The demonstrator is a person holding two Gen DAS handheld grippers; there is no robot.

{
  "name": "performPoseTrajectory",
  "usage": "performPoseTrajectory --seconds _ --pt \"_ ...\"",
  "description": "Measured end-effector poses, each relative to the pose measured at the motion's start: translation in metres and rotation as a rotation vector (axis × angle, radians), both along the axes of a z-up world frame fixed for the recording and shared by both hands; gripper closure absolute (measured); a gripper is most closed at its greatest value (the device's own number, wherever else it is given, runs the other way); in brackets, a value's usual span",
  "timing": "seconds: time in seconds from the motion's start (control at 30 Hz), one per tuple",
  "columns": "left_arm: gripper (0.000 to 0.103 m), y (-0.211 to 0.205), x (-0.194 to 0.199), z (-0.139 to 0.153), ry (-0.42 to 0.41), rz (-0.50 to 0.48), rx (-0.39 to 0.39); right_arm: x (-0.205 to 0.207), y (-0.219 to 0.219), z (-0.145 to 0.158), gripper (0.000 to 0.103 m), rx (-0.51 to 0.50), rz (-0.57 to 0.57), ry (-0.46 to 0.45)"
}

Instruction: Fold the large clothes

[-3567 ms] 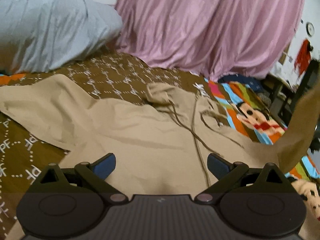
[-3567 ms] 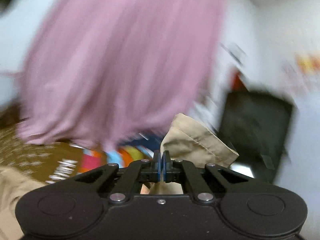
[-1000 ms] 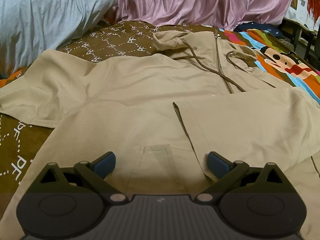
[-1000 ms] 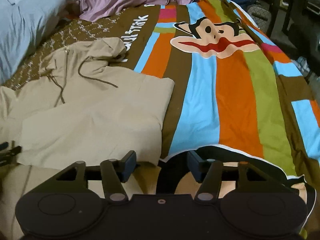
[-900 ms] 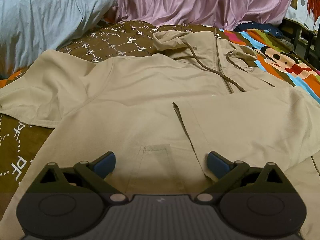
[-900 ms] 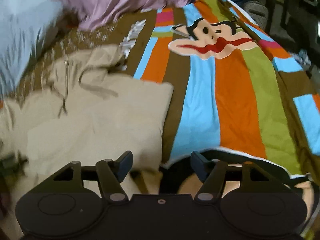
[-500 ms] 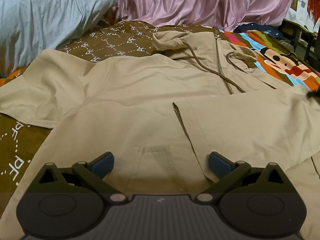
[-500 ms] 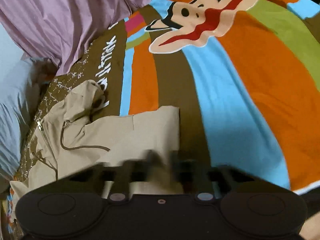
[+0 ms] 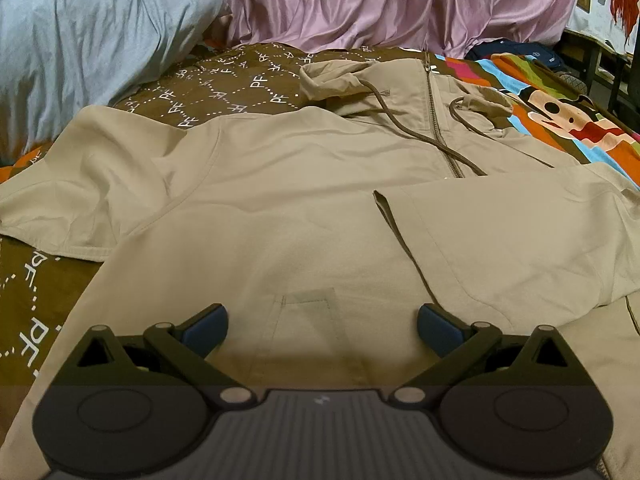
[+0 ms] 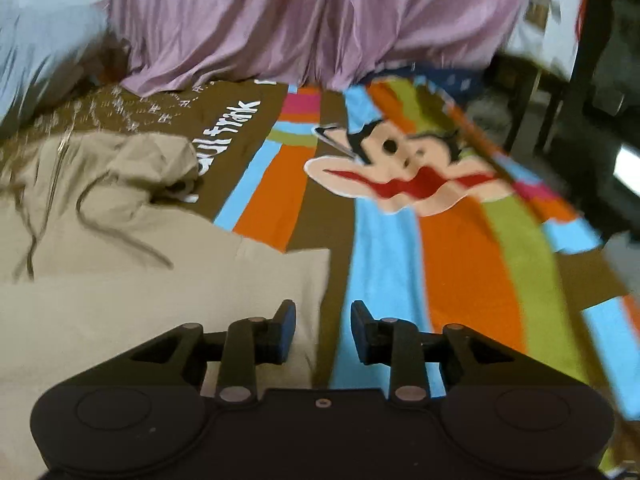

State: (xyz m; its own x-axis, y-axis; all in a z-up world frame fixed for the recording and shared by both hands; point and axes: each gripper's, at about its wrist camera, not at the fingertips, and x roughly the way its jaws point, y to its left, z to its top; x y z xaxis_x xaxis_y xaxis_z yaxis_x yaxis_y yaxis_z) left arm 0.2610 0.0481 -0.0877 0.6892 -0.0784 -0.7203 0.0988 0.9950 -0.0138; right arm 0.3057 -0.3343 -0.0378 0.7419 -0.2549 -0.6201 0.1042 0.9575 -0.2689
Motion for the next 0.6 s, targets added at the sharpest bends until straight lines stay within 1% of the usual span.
performPoseTrajectory --seconds 0.03,0.1,0.13,0.17,0.23,0.3,0.33,0.37,0.43,0.47,0.53,0.6 --pt "0.001 0.0 0.0 0.0 -0.001 0.0 -0.001 -0.011 0.005 -0.007 0.072 -0.046 0.02 0.003" --pt "0.001 0.0 0.0 0.0 -0.002 0.0 -0.001 -0.021 0.011 -0.03 0.073 -0.124 0.023 0.077" --pt "0.001 -0.001 0.0 0.001 -0.003 0.0 -0.002 -0.02 0.009 -0.042 0.075 -0.135 0.011 0.119" --pt "0.001 0.0 0.0 0.001 -0.003 0.0 -0.004 -0.021 0.006 -0.052 0.075 -0.137 0.002 0.14" --pt "0.001 0.001 -0.001 0.001 -0.005 0.0 -0.007 -0.02 0.007 -0.049 0.078 -0.15 -0.013 0.119" --pt "0.001 0.002 -0.001 0.0 -0.006 0.0 -0.008 -0.023 0.01 -0.035 0.077 -0.152 -0.021 0.076" --pt "0.001 0.002 -0.001 0.0 -0.006 0.001 -0.006 -0.025 0.013 -0.028 0.076 -0.161 -0.021 0.051" --pt "0.001 0.002 -0.001 0.0 -0.007 0.001 -0.005 -0.027 0.018 -0.02 0.073 -0.17 -0.023 0.015" --pt "0.001 0.003 -0.002 0.0 -0.009 0.003 -0.007 -0.029 0.023 -0.007 0.071 -0.154 -0.014 -0.046" --pt "0.001 0.004 -0.003 0.0 -0.01 0.004 -0.009 -0.028 0.026 -0.004 0.069 -0.14 -0.004 -0.06" --pt "0.001 0.004 -0.003 0.0 -0.01 0.005 -0.009 -0.018 0.03 -0.006 0.068 -0.123 0.008 -0.039" --pt "0.001 0.004 -0.003 0.0 -0.011 0.005 -0.008 -0.005 0.032 -0.023 0.068 -0.115 0.0 0.039"
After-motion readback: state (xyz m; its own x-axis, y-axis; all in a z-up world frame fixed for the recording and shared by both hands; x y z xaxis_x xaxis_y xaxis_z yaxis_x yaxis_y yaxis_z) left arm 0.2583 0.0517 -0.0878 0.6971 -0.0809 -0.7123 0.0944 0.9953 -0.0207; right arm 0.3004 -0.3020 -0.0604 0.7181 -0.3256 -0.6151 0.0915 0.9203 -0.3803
